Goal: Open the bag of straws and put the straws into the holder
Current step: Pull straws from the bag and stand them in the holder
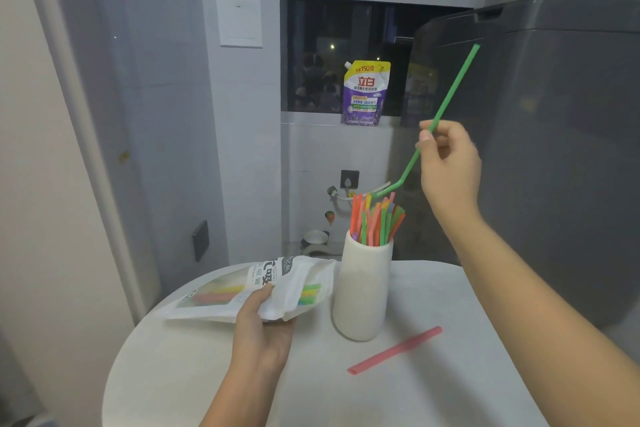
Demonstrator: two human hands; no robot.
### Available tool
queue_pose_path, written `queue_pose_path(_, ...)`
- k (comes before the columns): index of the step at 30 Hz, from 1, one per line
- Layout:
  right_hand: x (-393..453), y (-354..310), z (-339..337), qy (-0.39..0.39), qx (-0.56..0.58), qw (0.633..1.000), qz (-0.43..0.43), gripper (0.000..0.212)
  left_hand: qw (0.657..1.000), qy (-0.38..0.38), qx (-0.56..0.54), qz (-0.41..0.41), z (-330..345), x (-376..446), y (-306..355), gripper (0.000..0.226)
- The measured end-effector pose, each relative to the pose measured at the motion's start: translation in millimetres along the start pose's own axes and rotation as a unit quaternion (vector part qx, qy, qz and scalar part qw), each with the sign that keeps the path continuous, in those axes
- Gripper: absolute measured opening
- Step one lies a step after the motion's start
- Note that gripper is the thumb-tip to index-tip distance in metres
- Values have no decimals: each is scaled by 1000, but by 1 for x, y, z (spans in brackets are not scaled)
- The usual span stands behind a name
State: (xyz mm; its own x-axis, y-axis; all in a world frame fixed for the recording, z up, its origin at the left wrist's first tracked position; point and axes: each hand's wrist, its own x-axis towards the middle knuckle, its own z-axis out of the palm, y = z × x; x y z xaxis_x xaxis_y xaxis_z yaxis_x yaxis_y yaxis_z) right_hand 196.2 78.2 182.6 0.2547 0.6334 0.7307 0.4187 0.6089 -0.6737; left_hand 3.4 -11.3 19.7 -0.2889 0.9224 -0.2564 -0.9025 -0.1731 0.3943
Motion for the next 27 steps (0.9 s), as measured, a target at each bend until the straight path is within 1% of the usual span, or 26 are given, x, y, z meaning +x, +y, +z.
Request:
queue_pose_path(4,2,-8,-1,20,36,999,-23,9,1000,6,-5,-1,0,1,-2,21)
queue_pose_path(6,2,-12,-1,28,56,998,-17,7,1000,7,-4,-2,0,1,-2,18)
queue_pose_path(11,3,-14,1,62,151,985,53,5,1000,2,-6,-2,-1,0,0,14)
queue_pose_path(15,3,-12,7,57,172,979,88,6,1000,0,-6,4,0,-1,1,14)
queue_pose_path(22,-2,8,19,43,121,985,119,13,1000,-7,-3,2,0,-2,2,15)
queue_pose_path(24,-6,15,23,23,79,989,123,15,1000,-6,-2,1,1,-2,2,15)
queue_pose_path(27,-12,24,26,-36,-18,990,135,19,1000,-7,1,0,1,-2,2,16)
